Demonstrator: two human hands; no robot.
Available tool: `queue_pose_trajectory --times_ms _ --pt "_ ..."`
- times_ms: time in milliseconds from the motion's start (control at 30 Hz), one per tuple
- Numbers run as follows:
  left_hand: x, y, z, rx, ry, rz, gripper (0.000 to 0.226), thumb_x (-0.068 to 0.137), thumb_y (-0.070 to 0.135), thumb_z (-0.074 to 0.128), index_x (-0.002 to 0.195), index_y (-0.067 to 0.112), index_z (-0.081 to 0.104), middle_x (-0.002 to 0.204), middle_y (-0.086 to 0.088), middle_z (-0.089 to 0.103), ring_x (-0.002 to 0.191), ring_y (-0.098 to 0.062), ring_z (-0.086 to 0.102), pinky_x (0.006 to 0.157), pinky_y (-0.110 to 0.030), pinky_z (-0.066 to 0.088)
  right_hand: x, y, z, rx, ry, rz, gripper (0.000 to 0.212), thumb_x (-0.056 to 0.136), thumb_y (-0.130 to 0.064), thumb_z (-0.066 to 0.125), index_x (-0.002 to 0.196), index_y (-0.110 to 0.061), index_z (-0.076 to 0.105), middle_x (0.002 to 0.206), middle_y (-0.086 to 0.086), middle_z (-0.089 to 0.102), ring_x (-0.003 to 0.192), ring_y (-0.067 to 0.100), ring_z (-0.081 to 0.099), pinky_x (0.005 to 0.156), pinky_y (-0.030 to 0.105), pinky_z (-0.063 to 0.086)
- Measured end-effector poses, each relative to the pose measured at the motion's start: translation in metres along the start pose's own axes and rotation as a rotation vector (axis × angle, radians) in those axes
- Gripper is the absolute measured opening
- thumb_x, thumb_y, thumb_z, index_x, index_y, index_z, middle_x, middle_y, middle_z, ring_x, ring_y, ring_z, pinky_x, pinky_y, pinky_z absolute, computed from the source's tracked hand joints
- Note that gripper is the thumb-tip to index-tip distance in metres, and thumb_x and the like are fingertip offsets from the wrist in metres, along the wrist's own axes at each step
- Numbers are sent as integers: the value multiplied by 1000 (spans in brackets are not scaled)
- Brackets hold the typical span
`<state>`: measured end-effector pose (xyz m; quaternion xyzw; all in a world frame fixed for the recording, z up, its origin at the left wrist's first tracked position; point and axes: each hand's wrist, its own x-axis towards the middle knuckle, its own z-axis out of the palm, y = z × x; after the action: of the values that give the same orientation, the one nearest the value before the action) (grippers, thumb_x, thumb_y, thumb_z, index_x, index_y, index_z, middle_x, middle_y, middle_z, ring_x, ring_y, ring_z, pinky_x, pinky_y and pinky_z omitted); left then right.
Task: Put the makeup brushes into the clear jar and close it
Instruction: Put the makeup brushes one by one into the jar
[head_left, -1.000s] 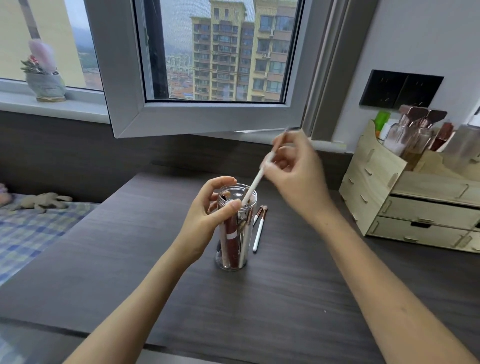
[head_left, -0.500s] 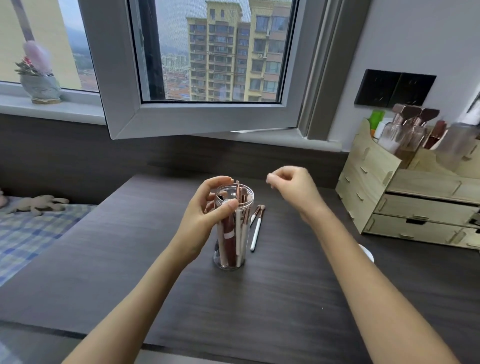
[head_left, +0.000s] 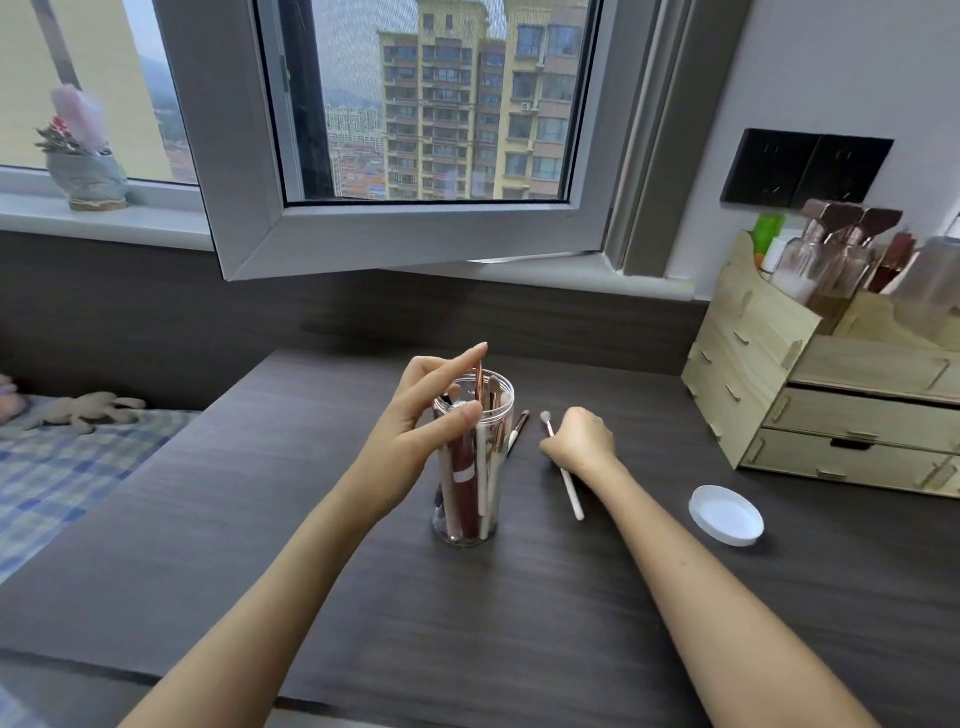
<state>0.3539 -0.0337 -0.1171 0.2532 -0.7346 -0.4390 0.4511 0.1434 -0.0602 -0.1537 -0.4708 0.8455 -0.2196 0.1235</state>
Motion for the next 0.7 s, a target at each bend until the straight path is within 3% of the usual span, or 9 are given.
queue_pose_trajectory --times_ms 33,100,200,300,400,467,533,600,700 --pt "0 -1 0 10 -1 3 41 81 38 59 120 51 56 104 19 48 102 2 51 101 -28 42 2 4 -5 68 15 -1 27 80 -11 57 57 -11 44 77 16 62 82 32 59 62 29 39" --pt "0 -1 0 35 3 29 36 78 45 57 112 37 65 111 15 50 112 2 50 101 -24 40 -1 6 -24 372 111 -38 17 75 -6 58 58 -7 56 57 8 53 60 27 53 52 29 38" --pt "0 -1 1 90 19 44 33 77 48 54 95 25 70 116 6 52 117 3 48 99 -16 37 -24 -7 -69 942 261 -158 11 80 2 54 81 -4 63 62 3 55 40 7 51 37 21 43" --pt "1 0 0 145 34 47 30 76 48 54 81 22 68 112 10 53 113 3 50 98 -21 38 -58 -29 -109 1164 302 -418 17 89 -3 52 75 -13 57 61 4 57 42 5 55 38 19 47" --pt "2 4 -3 177 16 34 24 80 44 58 91 26 71 109 15 52 111 4 50 96 -20 38 -85 -46 -120 1046 273 -611 15 91 -6 52 80 -15 56 65 3 60 50 8 60 46 22 53" --pt "0 5 -3 175 1 19 36 83 40 57 117 28 65 110 16 51 110 3 50 97 -18 38 -92 -55 -117 884 277 -684 14 90 -7 54 84 -18 56 70 0 61 57 9 62 51 21 54" --pt "-2 4 -1 174 1 14 51 82 48 54 130 33 52 114 19 50 114 1 50 100 -21 39 -93 -60 -110 681 275 -721 11 88 -10 57 96 -18 55 74 -3 62 63 8 62 58 15 53" --pt "-3 4 1 139 17 7 54 77 53 52 129 41 46 123 21 50 120 2 49 103 -24 39 -90 -62 -104 475 243 -746 20 85 -13 61 104 -16 56 73 -5 63 63 4 59 60 8 47" --pt "-4 4 3 82 30 -6 52 76 51 54 127 44 44 130 16 51 124 -1 49 106 -33 40 -89 -63 -97 99 141 -785 13 83 -23 61 92 -16 65 79 -4 67 77 12 58 71 24 45"
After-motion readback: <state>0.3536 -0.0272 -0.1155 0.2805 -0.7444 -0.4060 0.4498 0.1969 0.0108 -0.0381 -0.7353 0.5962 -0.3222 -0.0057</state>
